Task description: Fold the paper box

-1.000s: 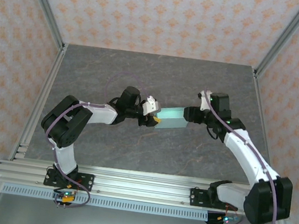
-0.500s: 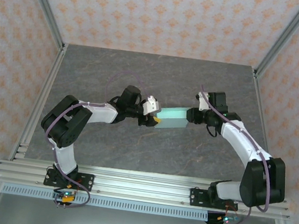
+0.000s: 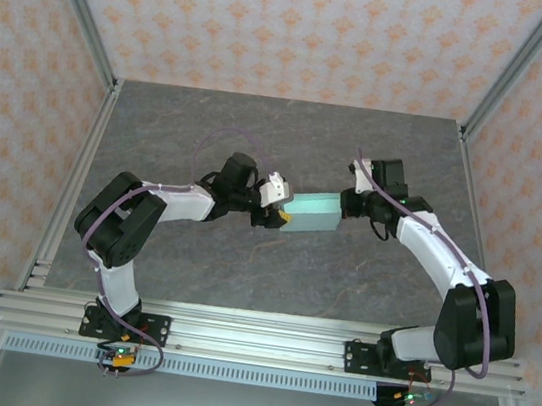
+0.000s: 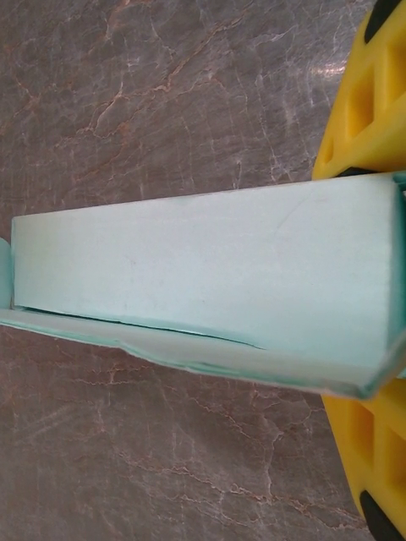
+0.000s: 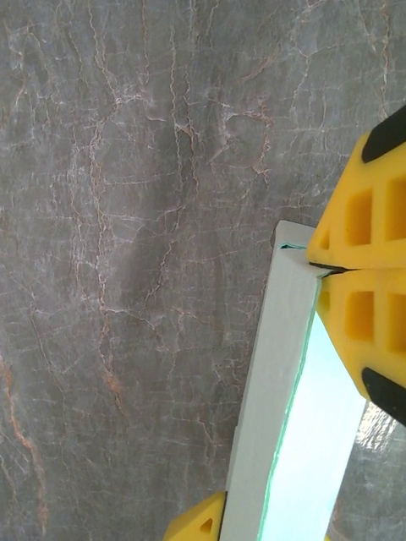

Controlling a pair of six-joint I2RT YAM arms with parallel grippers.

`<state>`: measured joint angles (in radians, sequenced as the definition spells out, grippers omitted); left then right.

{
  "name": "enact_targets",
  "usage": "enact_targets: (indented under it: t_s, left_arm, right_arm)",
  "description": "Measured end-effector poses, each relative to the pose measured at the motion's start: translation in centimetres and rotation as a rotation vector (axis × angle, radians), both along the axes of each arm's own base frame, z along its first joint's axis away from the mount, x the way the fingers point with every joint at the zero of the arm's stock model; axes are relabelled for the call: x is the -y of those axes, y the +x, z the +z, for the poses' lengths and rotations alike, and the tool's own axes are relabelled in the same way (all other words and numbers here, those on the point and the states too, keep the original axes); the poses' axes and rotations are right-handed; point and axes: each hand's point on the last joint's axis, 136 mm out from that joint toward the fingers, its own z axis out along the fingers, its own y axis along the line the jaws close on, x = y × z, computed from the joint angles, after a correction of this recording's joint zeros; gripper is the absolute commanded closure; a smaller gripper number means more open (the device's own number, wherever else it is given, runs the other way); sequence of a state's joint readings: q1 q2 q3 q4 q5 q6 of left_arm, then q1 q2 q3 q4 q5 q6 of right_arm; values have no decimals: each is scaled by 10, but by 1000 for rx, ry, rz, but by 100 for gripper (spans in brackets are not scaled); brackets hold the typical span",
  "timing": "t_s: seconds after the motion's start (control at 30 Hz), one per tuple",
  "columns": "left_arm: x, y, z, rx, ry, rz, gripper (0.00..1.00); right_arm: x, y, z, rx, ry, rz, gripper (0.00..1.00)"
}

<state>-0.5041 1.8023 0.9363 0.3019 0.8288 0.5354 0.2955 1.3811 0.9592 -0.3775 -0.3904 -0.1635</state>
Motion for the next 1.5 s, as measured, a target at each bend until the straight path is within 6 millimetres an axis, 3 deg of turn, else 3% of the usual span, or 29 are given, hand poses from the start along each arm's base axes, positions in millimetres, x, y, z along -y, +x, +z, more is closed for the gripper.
enact_targets:
  t_s: [0.17,0.33,0.4,0.47,0.53,0.7,0.9,1.0,1.17,1.37,1.5]
  left_arm:
    - [-1,2,0,-5,2,14,44]
    - [-3,9,-1,-1,15,58,41]
    - [-5,13,0,0,16,82,27]
    - [-6,18,1,5,7,116,20]
    - [-9,19,0,8,0,145,1]
    - [-25,14,-4,-25,-12,255,0]
    - [-45,11,34,35,-83,378,0]
    - [-46,12,52,59,-118,395,6]
    - [-46,14,51,29,-138,415,20]
    - [-41,22,67,17,-191,435,17]
    - [-40,26,76,3,-222,455,20]
  right_arm:
    - [-11,-4,0,-5,-1,-14,98]
    - [-7,0,-2,-5,2,-69,100]
    - [-6,1,-2,-3,11,-94,100]
    - [-5,3,-2,-1,22,-118,100]
    - [-6,3,-2,4,26,-141,100]
    - [-11,-1,-1,16,17,-173,100]
    - [-9,-5,-1,25,12,-222,100]
    - [-7,-4,-2,28,16,-244,100]
    - [-6,-4,-2,29,26,-267,100]
    - [-8,-5,-1,30,28,-270,100]
    - [-8,-5,-1,29,29,-271,100]
